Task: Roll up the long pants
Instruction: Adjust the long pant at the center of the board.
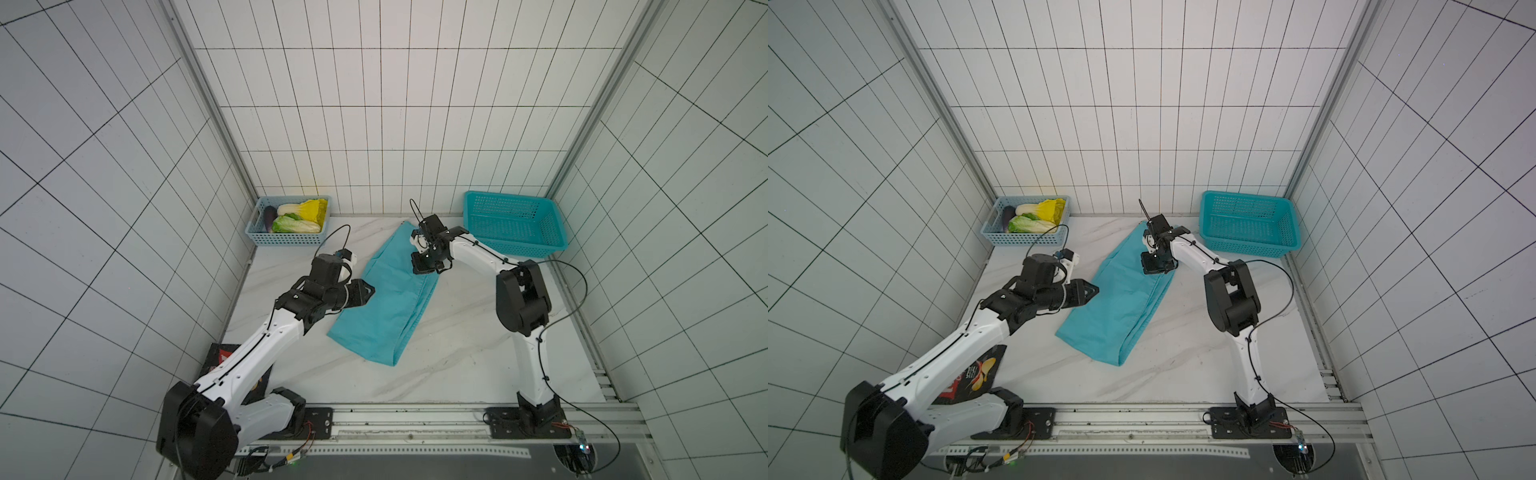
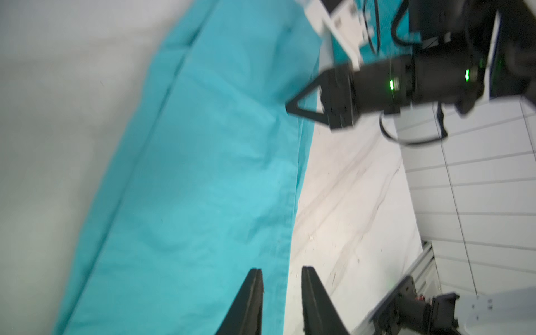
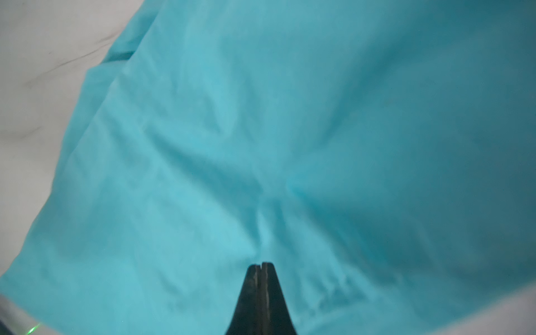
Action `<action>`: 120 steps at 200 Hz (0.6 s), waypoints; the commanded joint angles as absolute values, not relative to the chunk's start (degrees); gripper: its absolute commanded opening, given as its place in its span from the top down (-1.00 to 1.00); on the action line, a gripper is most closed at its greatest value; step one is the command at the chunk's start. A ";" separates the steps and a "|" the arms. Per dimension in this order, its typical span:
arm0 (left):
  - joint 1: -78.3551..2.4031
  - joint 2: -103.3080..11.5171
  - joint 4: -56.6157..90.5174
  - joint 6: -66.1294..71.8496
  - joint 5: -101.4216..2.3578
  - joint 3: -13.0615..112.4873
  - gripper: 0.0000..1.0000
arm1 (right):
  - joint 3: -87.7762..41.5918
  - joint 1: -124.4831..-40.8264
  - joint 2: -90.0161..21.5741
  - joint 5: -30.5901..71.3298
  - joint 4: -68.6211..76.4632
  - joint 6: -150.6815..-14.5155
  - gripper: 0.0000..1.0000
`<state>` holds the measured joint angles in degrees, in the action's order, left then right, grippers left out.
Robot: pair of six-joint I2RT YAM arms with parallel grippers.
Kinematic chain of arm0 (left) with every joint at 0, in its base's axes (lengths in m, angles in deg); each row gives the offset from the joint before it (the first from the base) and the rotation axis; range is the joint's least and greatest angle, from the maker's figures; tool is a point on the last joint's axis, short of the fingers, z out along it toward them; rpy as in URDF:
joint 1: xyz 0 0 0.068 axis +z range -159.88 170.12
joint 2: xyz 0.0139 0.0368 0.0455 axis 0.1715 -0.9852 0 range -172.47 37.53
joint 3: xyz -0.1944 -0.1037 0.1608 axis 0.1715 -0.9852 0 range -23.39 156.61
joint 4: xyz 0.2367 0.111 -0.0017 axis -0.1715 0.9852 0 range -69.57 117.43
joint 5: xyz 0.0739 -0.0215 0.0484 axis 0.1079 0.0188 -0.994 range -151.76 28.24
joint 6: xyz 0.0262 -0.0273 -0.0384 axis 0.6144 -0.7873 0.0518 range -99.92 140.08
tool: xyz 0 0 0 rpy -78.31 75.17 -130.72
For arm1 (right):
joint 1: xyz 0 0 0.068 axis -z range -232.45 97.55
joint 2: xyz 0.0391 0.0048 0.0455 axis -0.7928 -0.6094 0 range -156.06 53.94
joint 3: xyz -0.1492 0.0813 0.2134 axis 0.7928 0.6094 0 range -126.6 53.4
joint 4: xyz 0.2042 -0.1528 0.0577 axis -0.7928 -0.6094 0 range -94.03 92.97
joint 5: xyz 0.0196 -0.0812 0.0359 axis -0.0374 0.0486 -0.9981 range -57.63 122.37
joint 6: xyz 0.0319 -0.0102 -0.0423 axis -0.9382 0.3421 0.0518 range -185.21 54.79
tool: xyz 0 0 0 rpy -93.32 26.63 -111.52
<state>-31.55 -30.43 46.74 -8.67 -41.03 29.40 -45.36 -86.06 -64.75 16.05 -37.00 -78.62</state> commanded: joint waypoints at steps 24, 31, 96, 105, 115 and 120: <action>-30.39 -56.49 45.14 4.02 -33.25 42.84 0.62 | -40.36 -81.23 -61.98 12.74 -28.61 -88.36 0.97; -30.33 -60.00 44.60 4.37 -32.94 44.23 0.66 | -44.58 -81.02 -64.78 12.63 -30.52 -86.54 0.97; -29.44 -68.68 38.55 1.64 -34.83 37.66 0.67 | -79.04 -75.77 -89.64 21.20 -50.54 -80.46 1.00; -28.99 -68.13 38.62 0.99 -35.80 35.93 0.67 | -81.21 -74.95 -91.68 24.24 -53.50 -79.46 1.00; -28.40 -67.34 38.55 -0.08 -36.68 34.03 0.67 | -80.74 -74.07 -92.35 26.72 -54.35 -78.25 1.00; -28.22 -67.03 38.46 -0.68 -36.76 33.08 0.67 | -79.95 -73.69 -92.19 27.34 -54.21 -77.78 1.00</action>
